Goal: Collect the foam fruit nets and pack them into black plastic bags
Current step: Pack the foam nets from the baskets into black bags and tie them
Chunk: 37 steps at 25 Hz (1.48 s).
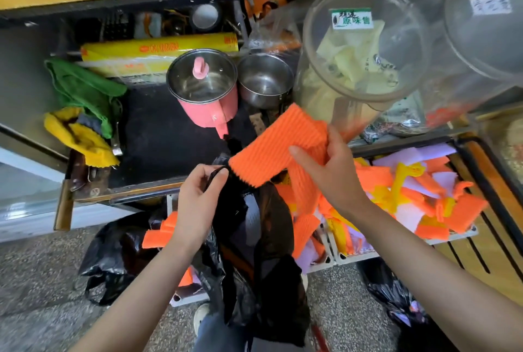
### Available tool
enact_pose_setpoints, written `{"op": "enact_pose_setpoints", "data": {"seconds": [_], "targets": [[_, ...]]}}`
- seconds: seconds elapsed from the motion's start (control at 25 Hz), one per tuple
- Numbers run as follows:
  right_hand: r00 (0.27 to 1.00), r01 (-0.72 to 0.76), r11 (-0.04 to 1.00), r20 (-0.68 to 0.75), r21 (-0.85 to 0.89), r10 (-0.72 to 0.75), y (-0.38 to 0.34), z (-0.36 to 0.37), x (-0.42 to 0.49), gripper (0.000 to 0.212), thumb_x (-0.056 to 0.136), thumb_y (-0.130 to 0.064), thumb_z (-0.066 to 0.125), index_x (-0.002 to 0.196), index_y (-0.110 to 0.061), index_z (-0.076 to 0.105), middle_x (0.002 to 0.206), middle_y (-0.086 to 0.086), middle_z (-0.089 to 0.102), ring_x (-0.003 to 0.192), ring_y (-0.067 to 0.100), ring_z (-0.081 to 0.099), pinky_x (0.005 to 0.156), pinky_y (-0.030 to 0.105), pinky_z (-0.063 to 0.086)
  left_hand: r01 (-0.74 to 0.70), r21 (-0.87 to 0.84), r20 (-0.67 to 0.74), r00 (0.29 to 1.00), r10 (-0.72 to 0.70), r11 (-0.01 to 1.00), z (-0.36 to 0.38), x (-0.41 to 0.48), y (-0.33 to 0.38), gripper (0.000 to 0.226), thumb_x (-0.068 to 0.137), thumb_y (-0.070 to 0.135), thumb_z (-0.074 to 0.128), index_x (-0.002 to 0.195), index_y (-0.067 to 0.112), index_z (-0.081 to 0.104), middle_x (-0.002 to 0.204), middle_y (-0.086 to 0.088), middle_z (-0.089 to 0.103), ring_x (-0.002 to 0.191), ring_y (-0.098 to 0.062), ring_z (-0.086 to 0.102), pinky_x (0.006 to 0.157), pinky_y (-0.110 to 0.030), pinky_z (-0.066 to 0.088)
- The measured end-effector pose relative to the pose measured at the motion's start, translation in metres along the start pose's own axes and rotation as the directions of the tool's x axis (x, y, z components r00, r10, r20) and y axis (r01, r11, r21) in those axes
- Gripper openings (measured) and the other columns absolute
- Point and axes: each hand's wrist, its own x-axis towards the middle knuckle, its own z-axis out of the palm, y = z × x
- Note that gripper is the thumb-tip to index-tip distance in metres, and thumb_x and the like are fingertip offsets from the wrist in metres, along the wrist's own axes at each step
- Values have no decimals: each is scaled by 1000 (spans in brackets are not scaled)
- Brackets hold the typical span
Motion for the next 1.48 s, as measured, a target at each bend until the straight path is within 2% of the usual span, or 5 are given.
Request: {"op": "enact_pose_setpoints", "data": {"seconds": [0.28, 0.4, 0.56, 1.2, 1.48], "targets": [[996, -45, 965, 84, 259, 23, -31, 9, -45, 35, 69, -14, 72, 100, -20, 56, 84, -14, 70, 82, -1, 63, 75, 15, 49, -46, -7, 7, 999, 46, 999, -30, -21, 17, 16, 94, 15, 54, 79, 14, 58, 55, -5, 44, 43, -7, 42, 45, -13, 35], [968, 25, 956, 246, -291, 50, -17, 24, -67, 34, 74, -17, 79, 96, -22, 54, 82, -11, 63, 80, 7, 59, 72, 26, 46, -62, -56, 9, 998, 62, 997, -49, -29, 20, 17, 95, 15, 53, 79, 17, 60, 48, 3, 44, 43, -8, 40, 47, -16, 36], [960, -69, 476, 71, -876, 270, 17, 30, -77, 42, 78, -26, 68, 111, -13, 47, 107, 8, 60, 105, 30, 57, 75, 37, 40, -90, -66, 102, 990, 97, 994, -65, -48, 22, 17, 95, 16, 53, 81, 19, 62, 51, 7, 45, 47, -6, 40, 47, -17, 34], [876, -204, 943, -479, -264, 55, 13, 93, -127, 52, 88, -27, 63, 123, 1, 37, 109, 15, 56, 99, 28, 57, 83, 39, 45, -182, -70, 352, 916, 195, 981, -81, -83, 25, 25, 98, 12, 46, 74, 18, 54, 60, 6, 48, 52, -8, 43, 50, -20, 36], [980, -137, 746, 20, -652, 197, 62, 82, -143, 47, 86, -29, 63, 123, -11, 41, 110, 14, 57, 106, 33, 54, 83, 40, 43, -191, -56, 363, 911, 198, 980, -42, -86, 34, 28, 97, 12, 46, 70, 19, 53, 56, 2, 46, 51, -8, 42, 50, -19, 36]]}}
